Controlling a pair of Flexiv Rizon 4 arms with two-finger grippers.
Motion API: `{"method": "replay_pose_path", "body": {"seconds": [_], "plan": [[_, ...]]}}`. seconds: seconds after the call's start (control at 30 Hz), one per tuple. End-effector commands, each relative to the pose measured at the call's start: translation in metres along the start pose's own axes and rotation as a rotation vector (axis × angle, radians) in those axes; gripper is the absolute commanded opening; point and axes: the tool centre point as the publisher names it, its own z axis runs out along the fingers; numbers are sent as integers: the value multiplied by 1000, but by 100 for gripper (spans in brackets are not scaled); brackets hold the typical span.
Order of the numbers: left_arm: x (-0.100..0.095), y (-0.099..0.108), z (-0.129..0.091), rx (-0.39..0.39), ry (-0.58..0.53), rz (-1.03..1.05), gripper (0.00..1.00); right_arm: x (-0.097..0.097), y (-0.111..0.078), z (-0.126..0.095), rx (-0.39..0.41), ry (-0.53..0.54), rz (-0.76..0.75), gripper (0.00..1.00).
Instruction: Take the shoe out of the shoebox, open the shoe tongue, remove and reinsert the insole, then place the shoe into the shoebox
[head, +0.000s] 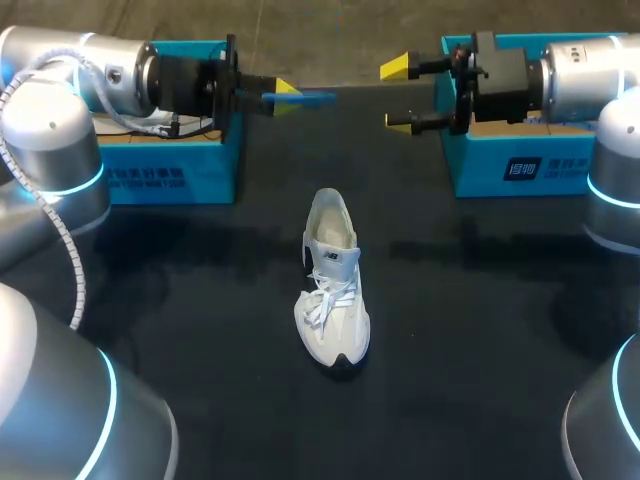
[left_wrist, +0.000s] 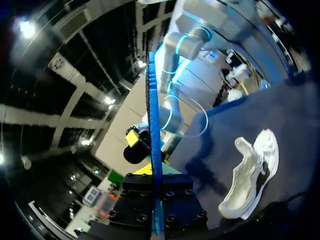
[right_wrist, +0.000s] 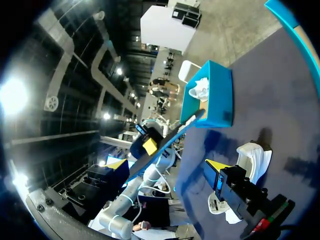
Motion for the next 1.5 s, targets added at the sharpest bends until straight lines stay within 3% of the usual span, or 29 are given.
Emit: {"method": "replay_pose_path", "body": {"seconds": [0.03,0.8,1.1,1.5], "plan": [[1,-5,2,-22,-41,91,0,0,0,2,-2,-1,1,100],[-4,-7,3,-114,-86,464,0,1,0,5,12,9,-5,100],[-5,0,4,-161,-89,581,0,4,-8,18,36,22,-9,100],[-11,11,10,-153,-107,639,0,18,-19,39,63,29,-20,100]]}}
